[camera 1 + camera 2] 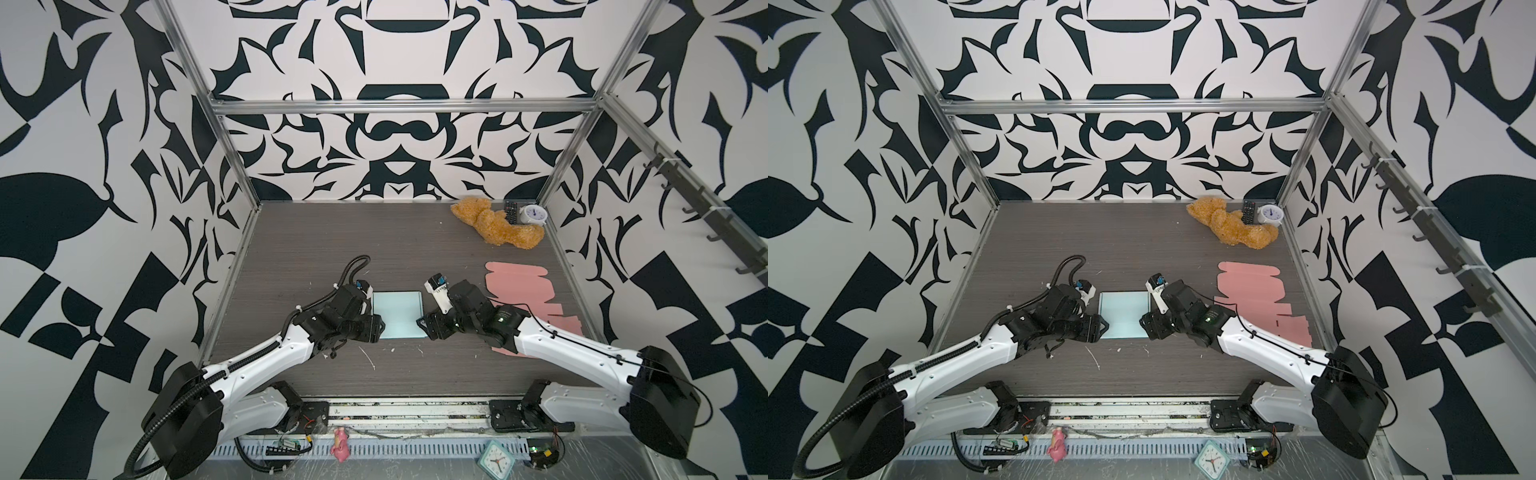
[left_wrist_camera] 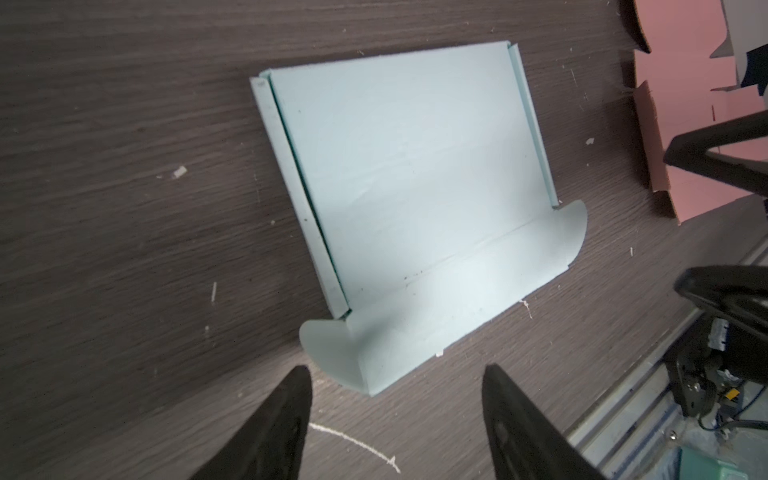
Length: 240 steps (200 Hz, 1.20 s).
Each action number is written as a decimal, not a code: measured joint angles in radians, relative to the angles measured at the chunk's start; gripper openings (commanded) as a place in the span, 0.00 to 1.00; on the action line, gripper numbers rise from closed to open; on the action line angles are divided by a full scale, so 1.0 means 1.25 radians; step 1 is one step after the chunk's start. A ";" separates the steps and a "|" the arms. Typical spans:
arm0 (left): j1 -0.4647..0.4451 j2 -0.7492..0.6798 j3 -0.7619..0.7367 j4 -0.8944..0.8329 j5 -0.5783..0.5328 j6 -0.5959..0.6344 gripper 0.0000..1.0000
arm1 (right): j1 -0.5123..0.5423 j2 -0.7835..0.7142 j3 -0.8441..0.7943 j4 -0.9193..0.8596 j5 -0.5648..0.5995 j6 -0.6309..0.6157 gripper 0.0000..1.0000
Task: Fold the paper box
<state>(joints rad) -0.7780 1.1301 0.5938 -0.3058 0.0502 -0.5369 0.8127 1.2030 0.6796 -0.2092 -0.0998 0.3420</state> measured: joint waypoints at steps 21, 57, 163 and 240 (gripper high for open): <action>-0.014 0.002 -0.005 0.000 0.001 -0.013 0.69 | 0.009 0.020 -0.002 0.007 -0.007 0.014 0.79; -0.018 0.016 -0.005 0.007 0.002 -0.020 0.69 | 0.022 0.047 -0.008 0.018 -0.011 0.032 0.82; -0.019 0.075 -0.005 0.041 0.002 -0.019 0.69 | 0.027 0.076 -0.036 0.070 -0.021 0.054 0.85; -0.019 0.087 -0.005 0.053 0.002 -0.018 0.68 | 0.030 0.098 -0.054 0.108 -0.040 0.060 0.89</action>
<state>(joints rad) -0.8017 1.2392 0.5880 -0.2390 0.0532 -0.5598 0.8505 1.3254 0.6117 -0.0742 -0.1493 0.4175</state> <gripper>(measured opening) 0.684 0.885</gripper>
